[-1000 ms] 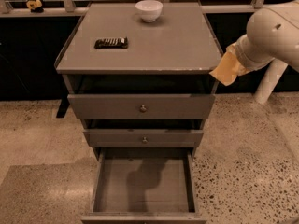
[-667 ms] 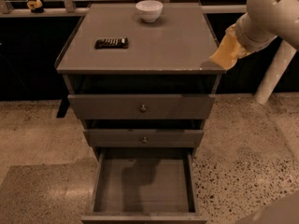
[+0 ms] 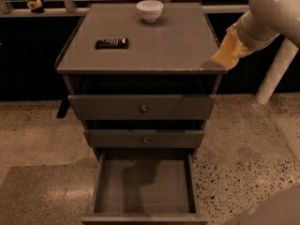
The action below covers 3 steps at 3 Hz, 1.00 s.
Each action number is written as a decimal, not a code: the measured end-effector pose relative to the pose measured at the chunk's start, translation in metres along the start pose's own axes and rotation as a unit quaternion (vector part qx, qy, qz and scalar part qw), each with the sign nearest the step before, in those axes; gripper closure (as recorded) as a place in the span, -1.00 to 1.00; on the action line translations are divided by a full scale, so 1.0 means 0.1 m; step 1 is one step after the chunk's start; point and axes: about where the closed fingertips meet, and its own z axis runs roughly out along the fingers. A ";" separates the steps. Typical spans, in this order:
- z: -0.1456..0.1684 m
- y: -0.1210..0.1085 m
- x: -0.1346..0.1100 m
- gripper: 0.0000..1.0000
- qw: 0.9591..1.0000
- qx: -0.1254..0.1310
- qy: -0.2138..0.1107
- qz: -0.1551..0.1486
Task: Pick sponge from bottom drawer and place on counter
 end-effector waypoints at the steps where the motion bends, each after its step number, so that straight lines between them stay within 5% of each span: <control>1: 0.02 0.09 0.18 1.00 1.000 -0.002 -0.003 -0.008; 2: -0.02 1.11 1.13 1.00 0.997 -0.055 0.028 0.056; 3: -0.12 1.75 1.61 1.00 0.991 -0.074 0.043 0.103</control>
Offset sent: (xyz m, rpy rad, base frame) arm 0.1960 0.0147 -0.0540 0.1256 0.1123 0.2297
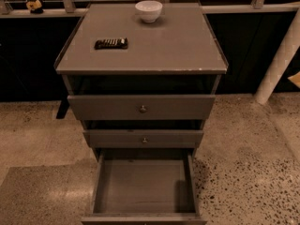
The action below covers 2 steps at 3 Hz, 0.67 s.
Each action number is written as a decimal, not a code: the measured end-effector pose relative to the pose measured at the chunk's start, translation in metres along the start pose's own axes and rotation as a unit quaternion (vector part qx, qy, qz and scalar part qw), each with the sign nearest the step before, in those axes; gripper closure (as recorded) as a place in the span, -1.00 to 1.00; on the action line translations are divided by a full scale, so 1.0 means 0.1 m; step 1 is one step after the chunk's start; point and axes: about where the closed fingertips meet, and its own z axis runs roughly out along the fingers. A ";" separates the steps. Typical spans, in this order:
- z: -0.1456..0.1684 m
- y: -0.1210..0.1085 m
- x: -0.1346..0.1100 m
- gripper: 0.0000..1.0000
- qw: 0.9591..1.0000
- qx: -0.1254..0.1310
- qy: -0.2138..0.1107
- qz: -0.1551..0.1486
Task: Pick sponge from bottom drawer and place on counter
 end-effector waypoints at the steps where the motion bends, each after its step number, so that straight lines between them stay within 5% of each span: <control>1: -0.06 0.19 0.17 1.00 1.000 -0.006 0.010 0.012; 2: -0.13 0.12 0.20 1.00 1.000 0.011 -0.003 0.005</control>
Offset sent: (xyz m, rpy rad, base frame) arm 0.0268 0.0231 0.0270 0.0245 -0.0547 0.1261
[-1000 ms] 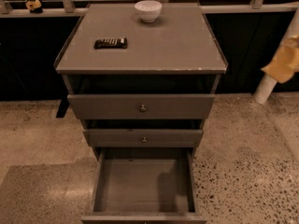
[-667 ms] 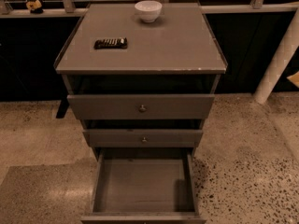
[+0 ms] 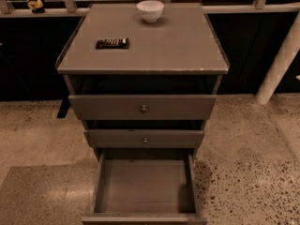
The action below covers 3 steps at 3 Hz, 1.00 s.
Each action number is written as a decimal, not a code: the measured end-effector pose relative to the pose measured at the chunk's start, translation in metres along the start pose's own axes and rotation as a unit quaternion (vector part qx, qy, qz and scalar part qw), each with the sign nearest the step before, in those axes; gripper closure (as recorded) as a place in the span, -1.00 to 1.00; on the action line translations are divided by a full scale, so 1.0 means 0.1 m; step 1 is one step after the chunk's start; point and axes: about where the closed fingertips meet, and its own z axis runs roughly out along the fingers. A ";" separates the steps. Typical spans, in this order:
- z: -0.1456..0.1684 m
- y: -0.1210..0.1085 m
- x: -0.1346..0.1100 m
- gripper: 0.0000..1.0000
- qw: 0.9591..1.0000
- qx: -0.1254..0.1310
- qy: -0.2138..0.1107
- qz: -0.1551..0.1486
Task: Pick sponge from bottom drawer and place on counter
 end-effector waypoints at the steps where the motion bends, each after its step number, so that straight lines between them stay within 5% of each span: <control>1: -0.10 -0.37 -0.24 1.00 0.998 0.031 -0.050 -0.037; 2: -0.25 -0.72 -0.55 1.00 0.990 0.061 -0.101 -0.081; 3: -0.31 -0.50 -0.32 1.00 0.992 0.052 -0.089 -0.067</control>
Offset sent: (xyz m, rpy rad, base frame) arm 0.1452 0.2228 0.0804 0.1034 -0.0421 0.6361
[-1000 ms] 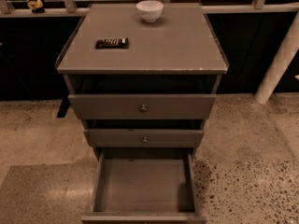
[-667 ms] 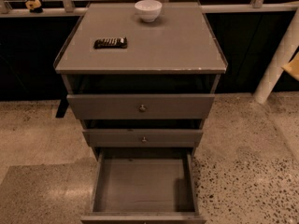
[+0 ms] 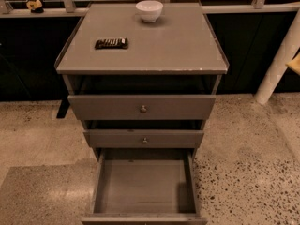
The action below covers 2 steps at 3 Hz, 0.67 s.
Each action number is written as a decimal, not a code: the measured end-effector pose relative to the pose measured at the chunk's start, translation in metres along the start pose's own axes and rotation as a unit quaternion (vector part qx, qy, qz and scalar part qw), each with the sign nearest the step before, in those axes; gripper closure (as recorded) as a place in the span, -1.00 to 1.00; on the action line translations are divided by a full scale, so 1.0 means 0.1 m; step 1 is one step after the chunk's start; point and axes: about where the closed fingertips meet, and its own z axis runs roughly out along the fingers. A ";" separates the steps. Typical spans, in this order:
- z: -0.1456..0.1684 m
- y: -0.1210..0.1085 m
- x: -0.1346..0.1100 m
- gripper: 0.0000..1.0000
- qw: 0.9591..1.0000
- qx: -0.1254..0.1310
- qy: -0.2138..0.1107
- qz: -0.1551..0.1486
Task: Pick sponge from bottom drawer and place on counter
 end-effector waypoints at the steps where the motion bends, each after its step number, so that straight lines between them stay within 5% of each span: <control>1: -0.10 0.19 0.14 1.00 1.000 -0.005 0.009 0.012; 2: -0.12 0.35 0.26 1.00 1.000 -0.010 0.011 0.028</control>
Offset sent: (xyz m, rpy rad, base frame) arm 0.0043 -0.0194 -0.0050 0.0380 0.0123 -0.0224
